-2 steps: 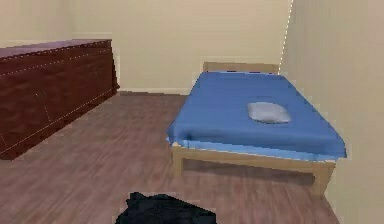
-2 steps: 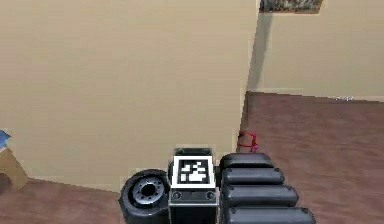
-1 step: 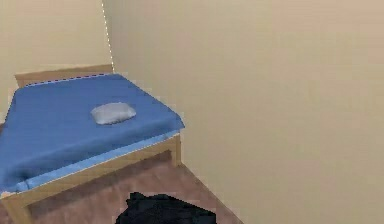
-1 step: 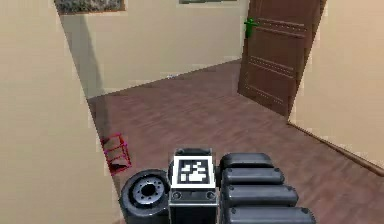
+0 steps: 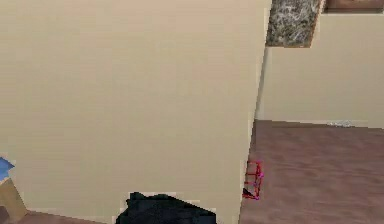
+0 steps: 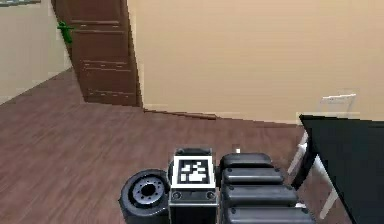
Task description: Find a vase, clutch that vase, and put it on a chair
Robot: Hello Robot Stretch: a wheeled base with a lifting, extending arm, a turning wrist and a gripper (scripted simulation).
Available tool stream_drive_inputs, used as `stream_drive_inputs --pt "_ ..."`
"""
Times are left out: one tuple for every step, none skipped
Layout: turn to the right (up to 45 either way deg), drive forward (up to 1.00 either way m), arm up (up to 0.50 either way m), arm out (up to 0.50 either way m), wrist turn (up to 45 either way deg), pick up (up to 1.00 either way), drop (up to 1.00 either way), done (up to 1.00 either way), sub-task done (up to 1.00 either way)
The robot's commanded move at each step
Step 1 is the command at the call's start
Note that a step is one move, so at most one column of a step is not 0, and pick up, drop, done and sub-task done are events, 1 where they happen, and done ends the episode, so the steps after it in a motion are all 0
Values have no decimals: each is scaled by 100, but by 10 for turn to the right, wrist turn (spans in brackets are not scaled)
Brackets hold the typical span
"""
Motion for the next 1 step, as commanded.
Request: stream_drive_inputs --pt "60 0 0 0 0 0 0 0 0"
